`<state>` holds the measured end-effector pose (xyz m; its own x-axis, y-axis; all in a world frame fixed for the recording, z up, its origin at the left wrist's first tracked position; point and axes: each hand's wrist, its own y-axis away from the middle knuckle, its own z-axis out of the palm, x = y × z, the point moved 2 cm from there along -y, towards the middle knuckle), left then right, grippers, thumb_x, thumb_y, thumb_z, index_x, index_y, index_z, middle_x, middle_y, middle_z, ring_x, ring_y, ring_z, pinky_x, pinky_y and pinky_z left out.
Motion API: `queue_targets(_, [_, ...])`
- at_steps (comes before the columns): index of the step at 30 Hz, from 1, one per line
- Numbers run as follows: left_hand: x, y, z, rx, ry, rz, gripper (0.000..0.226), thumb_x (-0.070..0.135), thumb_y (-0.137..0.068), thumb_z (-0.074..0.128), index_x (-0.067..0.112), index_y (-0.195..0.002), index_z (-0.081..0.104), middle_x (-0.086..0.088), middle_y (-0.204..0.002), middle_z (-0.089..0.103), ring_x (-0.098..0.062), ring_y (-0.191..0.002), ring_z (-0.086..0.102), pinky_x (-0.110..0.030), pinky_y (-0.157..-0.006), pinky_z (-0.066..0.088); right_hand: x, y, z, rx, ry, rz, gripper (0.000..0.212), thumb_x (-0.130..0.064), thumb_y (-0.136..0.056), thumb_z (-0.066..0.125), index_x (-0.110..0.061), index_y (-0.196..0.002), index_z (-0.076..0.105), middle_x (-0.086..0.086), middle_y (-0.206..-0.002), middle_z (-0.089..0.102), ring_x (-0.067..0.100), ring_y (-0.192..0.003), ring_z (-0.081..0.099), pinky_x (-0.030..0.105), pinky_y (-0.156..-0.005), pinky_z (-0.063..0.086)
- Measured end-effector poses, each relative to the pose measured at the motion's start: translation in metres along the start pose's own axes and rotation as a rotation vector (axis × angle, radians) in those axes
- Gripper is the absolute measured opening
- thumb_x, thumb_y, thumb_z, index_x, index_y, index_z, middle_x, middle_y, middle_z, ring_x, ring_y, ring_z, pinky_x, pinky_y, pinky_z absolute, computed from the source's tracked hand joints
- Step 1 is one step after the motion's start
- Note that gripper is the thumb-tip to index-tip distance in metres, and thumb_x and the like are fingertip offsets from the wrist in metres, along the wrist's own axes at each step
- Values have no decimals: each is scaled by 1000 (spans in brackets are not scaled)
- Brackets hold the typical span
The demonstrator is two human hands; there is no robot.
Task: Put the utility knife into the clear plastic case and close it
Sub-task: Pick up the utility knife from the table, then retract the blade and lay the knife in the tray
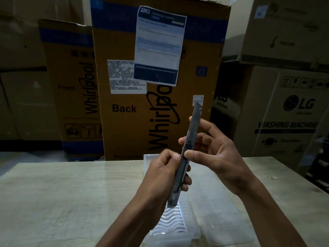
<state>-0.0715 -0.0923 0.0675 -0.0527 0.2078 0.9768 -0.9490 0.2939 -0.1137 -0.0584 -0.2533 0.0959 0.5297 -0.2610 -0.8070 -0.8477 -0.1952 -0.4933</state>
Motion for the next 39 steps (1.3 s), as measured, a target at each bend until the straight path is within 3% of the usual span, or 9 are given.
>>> queue_targets(25, [-9,0,9,-47,-70,56,25,27,-103,41,10,-95,57,-10,-86,65,-15,-65,63,-28,-62,54,-9,1,-16,79,32,-27,81,-18,-74,78,-34,-145,41,0,-111,75,22,-109,71,48,-92,60])
queue_targets(39, [-9,0,10,-48,-49,53,25,26,-103,41,10,-92,57,-11,-84,65,-18,-65,63,-34,-65,53,-9,1,-18,78,33,-36,82,-17,-75,77,-32,-146,40,4,-111,74,24,-108,71,49,-90,60])
